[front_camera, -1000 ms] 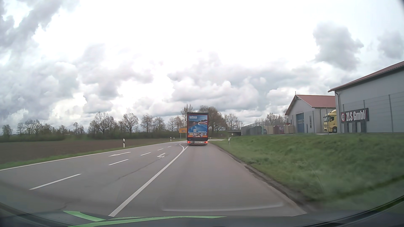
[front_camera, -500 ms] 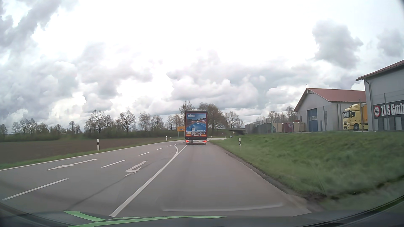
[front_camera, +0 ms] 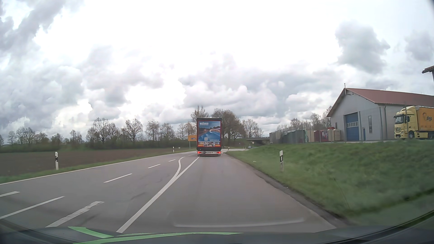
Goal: Follow the waypoints while adhering to traffic rules and regulations
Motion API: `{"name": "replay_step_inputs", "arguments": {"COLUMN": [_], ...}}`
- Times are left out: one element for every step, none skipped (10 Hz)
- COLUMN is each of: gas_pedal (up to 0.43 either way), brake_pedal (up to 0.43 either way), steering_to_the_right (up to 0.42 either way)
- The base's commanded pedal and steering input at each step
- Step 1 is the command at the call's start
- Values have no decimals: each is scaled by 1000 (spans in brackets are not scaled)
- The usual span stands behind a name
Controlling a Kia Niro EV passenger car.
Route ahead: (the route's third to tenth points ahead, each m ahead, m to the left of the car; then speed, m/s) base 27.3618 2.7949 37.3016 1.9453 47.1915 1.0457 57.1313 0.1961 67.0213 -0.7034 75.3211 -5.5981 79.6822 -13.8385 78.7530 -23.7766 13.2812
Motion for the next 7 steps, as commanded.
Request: {"name": "replay_step_inputs", "arguments": {"gas_pedal": [0,0,0,0,0,0,0], "brake_pedal": [195,189,195,195,195,195,195], "steering_to_the_right": [0,0,0,0,0,0,0]}}
